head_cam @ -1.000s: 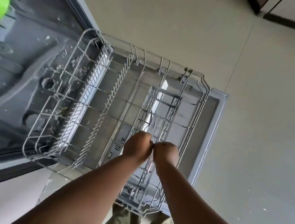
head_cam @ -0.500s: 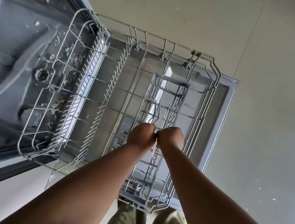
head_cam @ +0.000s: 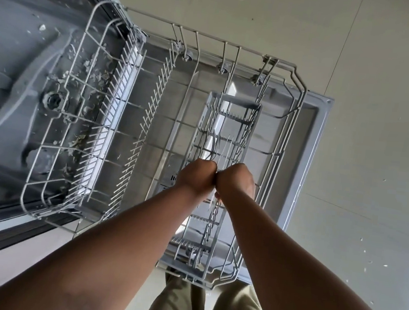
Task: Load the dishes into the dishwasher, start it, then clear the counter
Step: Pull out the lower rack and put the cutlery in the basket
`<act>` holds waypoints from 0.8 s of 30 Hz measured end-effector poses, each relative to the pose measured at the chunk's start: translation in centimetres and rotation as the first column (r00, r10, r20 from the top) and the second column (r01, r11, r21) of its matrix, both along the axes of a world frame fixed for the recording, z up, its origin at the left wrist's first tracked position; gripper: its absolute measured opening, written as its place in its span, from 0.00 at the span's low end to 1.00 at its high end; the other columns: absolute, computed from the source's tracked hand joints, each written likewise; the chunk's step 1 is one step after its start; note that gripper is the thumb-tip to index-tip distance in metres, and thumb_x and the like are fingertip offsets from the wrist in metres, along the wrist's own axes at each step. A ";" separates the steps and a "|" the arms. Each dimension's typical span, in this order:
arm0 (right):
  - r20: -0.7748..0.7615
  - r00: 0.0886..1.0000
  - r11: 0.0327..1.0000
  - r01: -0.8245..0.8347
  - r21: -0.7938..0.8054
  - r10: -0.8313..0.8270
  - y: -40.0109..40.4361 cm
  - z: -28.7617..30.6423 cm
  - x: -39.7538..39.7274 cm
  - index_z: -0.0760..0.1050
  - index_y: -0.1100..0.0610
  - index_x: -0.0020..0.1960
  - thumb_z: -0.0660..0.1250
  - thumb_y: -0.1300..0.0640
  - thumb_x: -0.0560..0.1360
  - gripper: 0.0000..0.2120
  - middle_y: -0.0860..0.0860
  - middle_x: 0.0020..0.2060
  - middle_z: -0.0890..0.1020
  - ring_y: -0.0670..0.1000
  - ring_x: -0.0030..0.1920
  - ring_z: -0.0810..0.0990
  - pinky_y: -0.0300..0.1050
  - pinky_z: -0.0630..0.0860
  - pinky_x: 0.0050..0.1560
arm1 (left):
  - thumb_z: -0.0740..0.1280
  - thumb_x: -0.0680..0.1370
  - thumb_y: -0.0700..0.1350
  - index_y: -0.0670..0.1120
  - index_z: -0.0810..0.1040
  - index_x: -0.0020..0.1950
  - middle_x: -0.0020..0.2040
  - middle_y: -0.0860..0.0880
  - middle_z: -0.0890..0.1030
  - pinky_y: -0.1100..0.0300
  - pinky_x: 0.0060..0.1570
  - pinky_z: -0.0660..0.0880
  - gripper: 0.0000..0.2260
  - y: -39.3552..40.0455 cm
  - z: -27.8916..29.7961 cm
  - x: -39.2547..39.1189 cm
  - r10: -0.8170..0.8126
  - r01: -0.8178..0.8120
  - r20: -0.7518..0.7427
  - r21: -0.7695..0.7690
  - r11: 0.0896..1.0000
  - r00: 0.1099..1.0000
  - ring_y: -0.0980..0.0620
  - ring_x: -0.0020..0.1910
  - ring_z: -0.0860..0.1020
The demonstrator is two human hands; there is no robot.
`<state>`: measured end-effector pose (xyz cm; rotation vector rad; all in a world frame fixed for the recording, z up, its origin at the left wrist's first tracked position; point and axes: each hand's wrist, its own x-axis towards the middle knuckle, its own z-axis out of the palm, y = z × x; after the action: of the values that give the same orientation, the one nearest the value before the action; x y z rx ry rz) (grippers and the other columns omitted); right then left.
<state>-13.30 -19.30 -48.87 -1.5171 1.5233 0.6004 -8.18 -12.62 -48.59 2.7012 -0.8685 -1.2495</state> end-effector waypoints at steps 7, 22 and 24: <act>-0.041 0.997 0.998 -0.064 -0.028 0.063 -0.3 -0.4 0.4 0.79 0.62 0.44 0.64 0.65 0.74 0.05 0.58 0.38 0.84 0.57 0.39 0.84 0.54 0.82 0.44 | 0.62 0.73 0.39 0.41 0.78 0.41 0.38 0.43 0.80 0.54 0.39 0.74 0.06 0.7 0.4 0.1 -0.013 0.010 -0.059 -0.054 0.999 0.998 0.43 0.40 0.78; 0.173 0.963 0.977 -0.196 -0.078 0.207 -0.9 2.0 -1.8 0.79 0.58 0.45 0.60 0.60 0.75 0.08 0.56 0.40 0.84 0.58 0.40 0.84 0.54 0.83 0.45 | 0.61 0.81 0.49 0.45 0.80 0.48 0.42 0.48 0.81 0.58 0.41 0.75 0.11 5.6 2.9 -1.9 0.101 -0.082 0.081 -0.208 0.975 0.992 0.50 0.41 0.79; 0.221 0.921 0.944 -0.296 -0.143 0.322 -0.3 4.4 -2.5 0.78 0.55 0.45 0.60 0.60 0.76 0.08 0.54 0.41 0.84 0.54 0.39 0.82 0.48 0.81 0.43 | 0.61 0.81 0.50 0.46 0.79 0.50 0.45 0.49 0.82 0.57 0.42 0.77 0.11 7.3 4.7 -2.5 0.113 -0.091 0.118 -0.183 0.979 0.987 0.51 0.43 0.80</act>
<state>-15.78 -19.64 -44.45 -1.8612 1.1534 0.4950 -10.67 -5.33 -43.93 2.6682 -0.7992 -0.9401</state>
